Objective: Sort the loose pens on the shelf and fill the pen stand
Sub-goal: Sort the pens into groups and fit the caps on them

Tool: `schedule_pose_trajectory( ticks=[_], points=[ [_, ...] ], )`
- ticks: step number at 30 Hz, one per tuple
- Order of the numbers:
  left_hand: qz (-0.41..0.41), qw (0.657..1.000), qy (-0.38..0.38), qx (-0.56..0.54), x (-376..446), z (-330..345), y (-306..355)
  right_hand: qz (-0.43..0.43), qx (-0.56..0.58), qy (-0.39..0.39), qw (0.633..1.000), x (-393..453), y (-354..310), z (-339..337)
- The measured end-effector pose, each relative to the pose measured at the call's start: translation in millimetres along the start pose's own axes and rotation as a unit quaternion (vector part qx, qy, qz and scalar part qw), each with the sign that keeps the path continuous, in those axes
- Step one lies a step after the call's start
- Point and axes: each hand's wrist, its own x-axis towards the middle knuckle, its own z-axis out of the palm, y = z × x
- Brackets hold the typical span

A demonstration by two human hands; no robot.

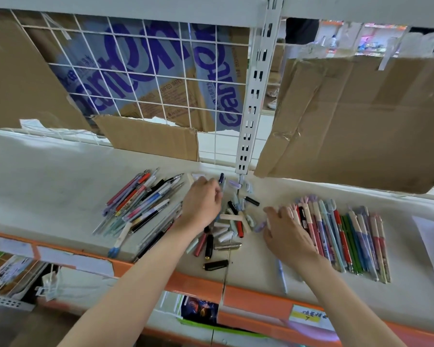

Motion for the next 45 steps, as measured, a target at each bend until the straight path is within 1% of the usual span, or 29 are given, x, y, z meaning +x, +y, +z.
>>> schedule_pose_trajectory(
  ticks=[2,5,7,8,10,12,13,15,16,17,18,19,21,23,24,25,27,31,33,39,42,45],
  points=[
    [-0.011,0.998,-0.031,0.052,14,11,2,-0.003,-0.016,0.014,1.000,3,-6,-3],
    [-0.045,0.992,-0.071,0.100,23,17,5,-0.020,0.005,0.061,0.998,21,-13,-7],
    [-0.055,0.990,-0.075,0.104,26,18,5,-0.028,0.041,0.077,0.996,39,-19,-8],
    [-0.063,0.991,-0.072,0.093,26,18,3,-0.027,0.057,0.073,0.995,48,-22,-7],
    [-0.081,0.995,-0.049,0.027,27,16,-2,-0.017,0.071,0.042,0.996,64,-29,-4],
    [-0.101,0.992,0.001,-0.074,27,9,-5,-0.011,0.070,0.011,0.997,75,-34,1],
    [-0.117,0.984,0.029,-0.133,23,2,-4,-0.015,0.069,0.004,0.997,77,-36,3],
    [-0.143,0.958,0.061,-0.239,12,-17,3,-0.030,0.090,0.009,0.995,80,-37,4],
    [-0.144,0.944,0.070,-0.289,5,-26,6,-0.032,0.129,0.017,0.991,80,-36,3],
    [-0.136,0.932,0.071,-0.328,-3,-35,6,-0.018,0.192,0.020,0.981,79,-36,1],
    [-0.122,0.926,0.058,-0.352,-12,-41,6,0.005,0.271,0.019,0.962,77,-36,-1],
    [-0.106,0.928,0.033,-0.357,-21,-46,5,0.026,0.363,0.018,0.931,75,-35,-3],
    [-0.082,0.942,-0.029,-0.325,-39,-48,0,0.048,0.534,0.027,0.844,67,-34,-7],
    [-0.067,0.953,-0.060,-0.291,-53,-42,-4,0.040,0.642,0.022,0.766,58,-34,-9],
    [-0.060,0.956,-0.060,-0.281,-58,-38,-6,0.028,0.672,0.018,0.740,53,-34,-10],
    [-0.052,0.958,-0.057,-0.275,-61,-35,-7,0.016,0.686,0.017,0.727,49,-35,-11],
    [-0.037,0.961,-0.053,-0.269,-66,-31,-5,0.001,0.690,0.023,0.724,45,-37,-12],
    [-0.018,0.962,-0.048,-0.268,-69,-29,-2,-0.001,0.681,0.020,0.732,39,-40,-13],
    [-0.021,0.960,-0.052,-0.275,-70,-29,-2,-0.004,0.677,0.018,0.736,37,-40,-13],
    [-0.037,0.959,-0.055,-0.275,-73,-27,0,-0.015,0.640,0.036,0.768,35,-39,-13],
    [-0.048,0.959,-0.055,-0.274,-74,-27,1,-0.021,0.634,0.034,0.772,34,-39,-12],
    [-0.060,0.958,-0.059,-0.273,-75,-28,1,-0.015,0.640,0.048,0.767,34,-39,-11]
  ],
)
